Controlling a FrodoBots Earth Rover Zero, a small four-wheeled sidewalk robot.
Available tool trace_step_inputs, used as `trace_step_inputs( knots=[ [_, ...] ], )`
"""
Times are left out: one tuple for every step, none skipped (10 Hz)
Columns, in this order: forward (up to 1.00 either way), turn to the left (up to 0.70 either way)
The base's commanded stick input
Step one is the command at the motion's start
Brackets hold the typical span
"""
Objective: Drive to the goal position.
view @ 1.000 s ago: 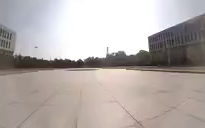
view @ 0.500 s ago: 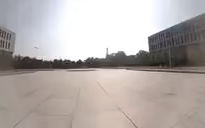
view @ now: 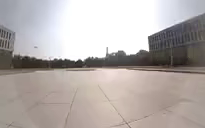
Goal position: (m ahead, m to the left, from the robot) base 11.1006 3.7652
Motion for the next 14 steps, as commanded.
trace_step_inputs(
  knots=[
    [0.70,0.00],
    [0.70,0.00],
    [0.70,0.00],
    [0.70,0.00],
    [0.70,0.00],
    [0.70,0.00],
    [0.70,0.00],
    [0.70,0.00],
    [0.70,0.00],
    [0.70,0.00],
    [0.70,0.00],
    [0.70,0.00],
    [0.70,0.00],
    [0.70,0.00]
  ],
)
